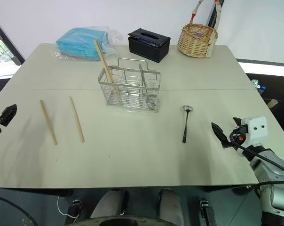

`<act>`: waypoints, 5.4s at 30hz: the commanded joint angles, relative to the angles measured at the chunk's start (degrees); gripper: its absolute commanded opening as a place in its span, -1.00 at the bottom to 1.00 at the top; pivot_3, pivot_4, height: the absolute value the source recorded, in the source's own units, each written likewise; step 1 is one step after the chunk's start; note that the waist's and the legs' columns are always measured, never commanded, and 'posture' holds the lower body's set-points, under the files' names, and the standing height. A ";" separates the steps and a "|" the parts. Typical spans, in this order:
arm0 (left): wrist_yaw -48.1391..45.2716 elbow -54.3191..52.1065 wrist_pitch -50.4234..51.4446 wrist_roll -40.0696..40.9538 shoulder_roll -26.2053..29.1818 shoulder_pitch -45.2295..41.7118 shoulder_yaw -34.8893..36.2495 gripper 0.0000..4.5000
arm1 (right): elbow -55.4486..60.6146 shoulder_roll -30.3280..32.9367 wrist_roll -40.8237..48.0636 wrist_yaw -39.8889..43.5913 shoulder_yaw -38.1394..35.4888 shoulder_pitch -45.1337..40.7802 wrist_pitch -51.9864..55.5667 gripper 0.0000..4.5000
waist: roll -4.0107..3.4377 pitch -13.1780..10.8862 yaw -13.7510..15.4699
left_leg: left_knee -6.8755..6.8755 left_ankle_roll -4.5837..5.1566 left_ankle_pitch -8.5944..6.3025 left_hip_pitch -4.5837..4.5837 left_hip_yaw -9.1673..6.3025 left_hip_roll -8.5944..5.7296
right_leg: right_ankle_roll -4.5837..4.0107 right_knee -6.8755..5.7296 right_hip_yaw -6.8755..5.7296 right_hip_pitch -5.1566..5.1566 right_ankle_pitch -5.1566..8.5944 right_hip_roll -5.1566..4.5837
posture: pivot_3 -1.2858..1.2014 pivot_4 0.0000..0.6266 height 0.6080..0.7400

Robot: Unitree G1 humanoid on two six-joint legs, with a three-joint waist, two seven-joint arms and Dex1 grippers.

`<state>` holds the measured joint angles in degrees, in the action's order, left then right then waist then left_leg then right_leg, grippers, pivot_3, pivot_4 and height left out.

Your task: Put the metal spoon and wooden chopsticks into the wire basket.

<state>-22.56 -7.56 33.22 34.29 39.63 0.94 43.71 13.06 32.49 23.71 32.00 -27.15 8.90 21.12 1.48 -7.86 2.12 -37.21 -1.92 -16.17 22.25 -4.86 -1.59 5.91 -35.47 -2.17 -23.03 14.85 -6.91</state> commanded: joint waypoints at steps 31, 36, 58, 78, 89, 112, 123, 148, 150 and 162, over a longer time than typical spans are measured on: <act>-13.50 -17.21 17.05 20.22 13.77 -13.08 -7.70 0.96 | 2.16 8.65 -0.72 -0.62 4.51 -10.05 9.56 1.00 | -0.04 -0.01 -0.16 | -0.18 -0.01 0.00 -0.06 0.04 0.02 | -0.06 -0.02 0.05 0.13 -0.03 0.04 | 0.03 -0.52 -0.20; -21.64 -20.00 19.96 27.38 19.32 -19.20 -14.49 0.96 | 7.87 4.65 1.01 -9.94 7.90 -16.59 25.67 1.00 | -0.18 -0.03 -0.55 | -0.02 0.01 0.01 -0.05 0.04 0.05 | -0.08 0.02 0.07 0.07 -0.04 0.10 | 0.03 -0.52 -0.20; -30.78 -15.77 15.79 21.60 16.70 -31.74 -30.26 0.96 | -3.77 -14.56 -6.79 -27.95 18.46 -33.91 39.96 1.00 | -0.25 -0.08 -2.23 | 0.01 0.03 0.03 -0.06 0.09 -0.17 | 0.09 -0.09 0.06 0.04 -0.15 0.28 | 0.03 -0.52 -0.20; -30.51 -16.68 17.54 22.80 16.64 -33.20 -30.38 1.00 | -7.54 -17.64 -9.75 -27.74 19.08 -34.47 31.82 -1.00 | -0.19 -0.17 -2.95 | 0.03 0.04 0.03 -0.70 0.04 -0.02 | -0.04 -0.58 0.13 0.35 -0.05 0.43 | 0.03 -0.52 -0.20; -26.78 -13.79 15.92 20.69 14.51 -35.09 -29.95 1.00 | -1.28 -19.14 -2.95 -23.91 14.27 -55.78 13.34 -1.00 | -0.21 -0.55 -3.98 | 0.17 0.04 0.03 -0.81 0.07 0.12 | 0.16 -0.59 0.25 0.24 -0.16 0.59 | 0.03 -0.52 -0.20; -20.20 -17.08 17.81 22.45 14.27 -32.62 -24.23 1.00 | -42.19 -36.68 -7.10 -14.65 22.57 -67.16 -17.93 -0.71 | -0.11 -0.60 -4.65 | 0.18 0.03 0.03 -0.61 0.03 0.38 | 0.00 -0.77 0.50 -0.15 -0.19 1.02 | 0.03 -0.52 -0.20; -17.93 -14.81 17.16 21.55 13.72 -33.28 -23.66 1.00 | -37.57 -33.66 -7.06 -16.83 20.90 -65.06 -15.70 0.71 | -0.12 -0.60 -4.55 | 0.15 0.02 0.03 -0.64 0.01 0.37 | 0.00 -0.77 0.49 -0.15 -0.19 1.02 | 0.03 -0.52 -0.20; 38.91 14.02 37.80 -1.54 2.04 -41.33 -12.24 1.00 | 15.36 11.45 29.71 26.45 18.42 -38.00 24.12 0.71 | 0.41 -0.49 -2.71 | 0.17 0.03 0.01 -0.83 0.02 0.39 | 0.08 -0.59 0.36 0.28 -0.17 0.99 | 0.03 -0.52 -0.20; 38.64 17.56 38.33 -3.55 1.20 -41.75 -13.20 1.00 | 16.57 12.68 29.20 26.84 18.35 -35.11 23.38 0.71 | 0.51 -0.50 -2.62 | 0.15 0.00 0.01 -0.82 0.01 0.39 | 0.09 -0.56 0.36 0.29 -0.18 0.95 | 0.03 -0.52 -0.20; 33.72 43.87 26.05 -14.57 -1.15 -46.95 -18.81 1.00 | 18.89 12.91 31.28 21.94 15.13 -30.60 23.47 0.71 | 0.73 -0.47 -1.36 | 0.17 -0.43 0.01 -0.71 0.09 0.19 | 0.28 -0.47 0.30 0.20 -0.29 0.26 | 0.03 -0.52 -0.20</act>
<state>11.49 33.87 62.35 21.71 37.61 -44.06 25.09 29.86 44.77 53.31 54.35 -9.90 -21.89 45.24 2.21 -8.34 0.76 -37.04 -2.49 -16.15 21.53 -4.76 -1.41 6.22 -35.92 -1.88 -22.81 14.55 -6.72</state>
